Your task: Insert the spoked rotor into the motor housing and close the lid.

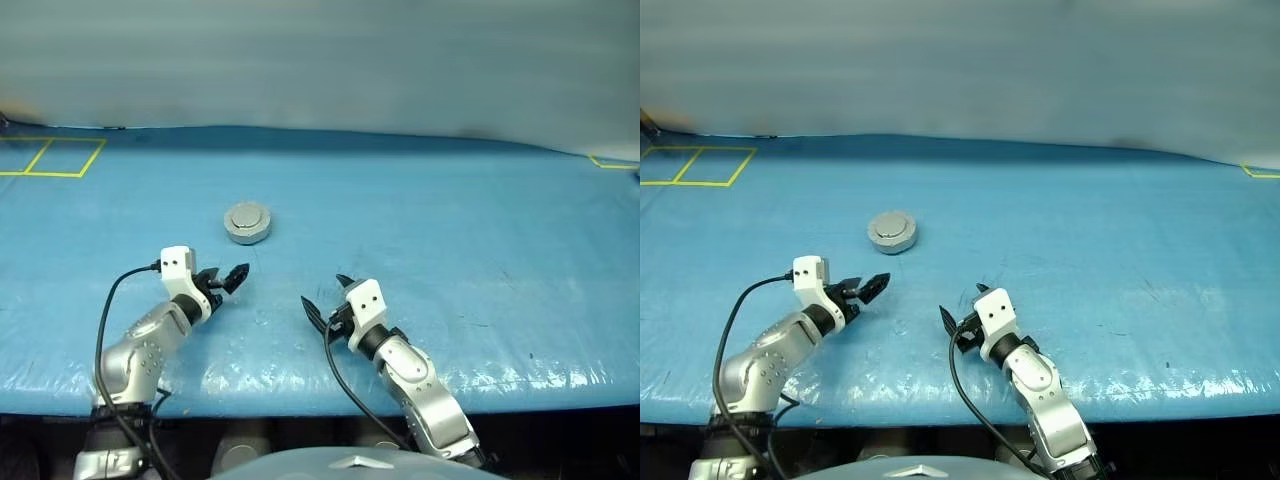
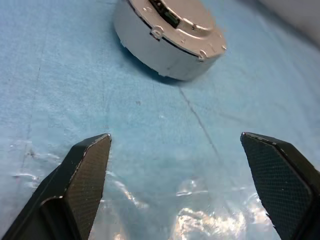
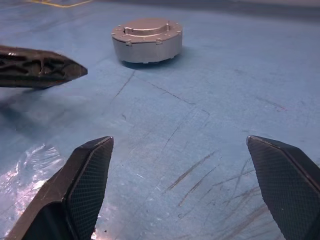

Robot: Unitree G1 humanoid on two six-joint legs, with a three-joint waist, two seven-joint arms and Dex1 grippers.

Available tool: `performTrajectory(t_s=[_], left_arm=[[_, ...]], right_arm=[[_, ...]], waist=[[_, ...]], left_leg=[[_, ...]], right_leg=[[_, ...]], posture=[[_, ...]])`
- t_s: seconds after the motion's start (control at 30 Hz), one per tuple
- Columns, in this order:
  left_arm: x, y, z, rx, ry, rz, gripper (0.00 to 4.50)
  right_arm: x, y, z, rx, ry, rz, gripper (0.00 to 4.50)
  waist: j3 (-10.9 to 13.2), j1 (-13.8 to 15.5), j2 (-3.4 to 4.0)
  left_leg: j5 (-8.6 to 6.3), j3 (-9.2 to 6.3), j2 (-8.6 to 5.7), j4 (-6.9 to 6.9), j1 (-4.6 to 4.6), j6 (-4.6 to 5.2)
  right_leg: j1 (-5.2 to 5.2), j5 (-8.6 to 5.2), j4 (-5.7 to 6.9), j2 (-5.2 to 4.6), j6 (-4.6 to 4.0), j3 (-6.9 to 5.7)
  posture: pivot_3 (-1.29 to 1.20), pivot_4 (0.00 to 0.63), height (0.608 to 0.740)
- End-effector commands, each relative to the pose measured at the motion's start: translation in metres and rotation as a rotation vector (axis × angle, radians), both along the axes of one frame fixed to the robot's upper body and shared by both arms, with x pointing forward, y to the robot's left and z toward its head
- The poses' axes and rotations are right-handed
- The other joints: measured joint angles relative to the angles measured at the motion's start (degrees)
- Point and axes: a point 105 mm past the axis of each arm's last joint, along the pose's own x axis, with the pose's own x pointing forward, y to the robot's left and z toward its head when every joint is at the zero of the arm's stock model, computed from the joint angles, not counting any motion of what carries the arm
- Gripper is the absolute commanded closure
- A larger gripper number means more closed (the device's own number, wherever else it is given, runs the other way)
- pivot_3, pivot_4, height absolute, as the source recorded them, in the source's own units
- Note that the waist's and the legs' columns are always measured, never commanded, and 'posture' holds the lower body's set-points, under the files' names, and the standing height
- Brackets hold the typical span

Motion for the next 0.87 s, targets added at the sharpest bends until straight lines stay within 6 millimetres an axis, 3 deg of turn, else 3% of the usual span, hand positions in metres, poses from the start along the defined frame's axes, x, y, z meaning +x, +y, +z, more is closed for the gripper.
performTrajectory(t_s=[0.03, 0.13, 0.27, 0.47, 0.87], left_arm=[[-0.009, -0.024, 0.021, 0.135, -0.28, -0.112, 0.03], [-0.018, -0.034, 0.021, 0.168, -0.382, -0.168, 0.03], [-0.02, -0.036, 0.019, 0.17, -0.437, -0.161, 0.03], [-0.019, -0.033, 0.021, 0.133, -0.462, -0.138, 0.03], [-0.019, -0.028, 0.012, 0.135, -0.439, -0.163, 0.03]], right_arm=[[0.002, -0.006, 0.012, 0.029, -0.069, -0.03, 0.0], [0.002, -0.013, 0.011, 0.024, -0.091, -0.059, 0.0], [0.003, -0.022, 0.016, 0.055, -0.14, -0.133, 0.0], [0.001, -0.026, 0.027, 0.077, -0.198, -0.172, 0.0], [-0.001, -0.021, 0.025, 0.055, -0.197, -0.133, 0.0]], waist=[[0.0, 0.3, -0.03], [0.0, 0.8, -0.06], [0.0, 0.7, -0.04], [0.0, 0.6, -0.07], [0.1, 0.6, -0.09]], left_leg=[[0.0, 0.02, 0.0, -0.03, -0.14, 0.02], [0.18, 0.01, 0.0, -0.03, -1.18, 0.27], [0.2, -0.03, 0.0, -0.03, -1.58, 0.36], [0.17, -0.04, 0.04, 0.11, -1.59, 0.45], [0.18, 0.0, 0.11, 0.43, -1.57, 0.49]], right_leg=[[-0.13, 0.0, -0.04, -0.03, -0.01, 0.0], [-0.84, 0.04, -0.04, -0.05, -0.07, -0.06], [-1.2, 0.03, -0.07, -0.03, -0.07, -0.17], [-1.13, 0.05, -0.11, 0.2, 0.03, -0.21], [-1.02, 0.14, -0.06, 0.62, 0.28, -0.19]], posture=[[0.0, 0.15, 0.74], [0.0, 0.15, 0.74], [0.0, 0.15, 0.74], [0.0, 0.15, 0.74], [0.0, 0.15, 0.74]])
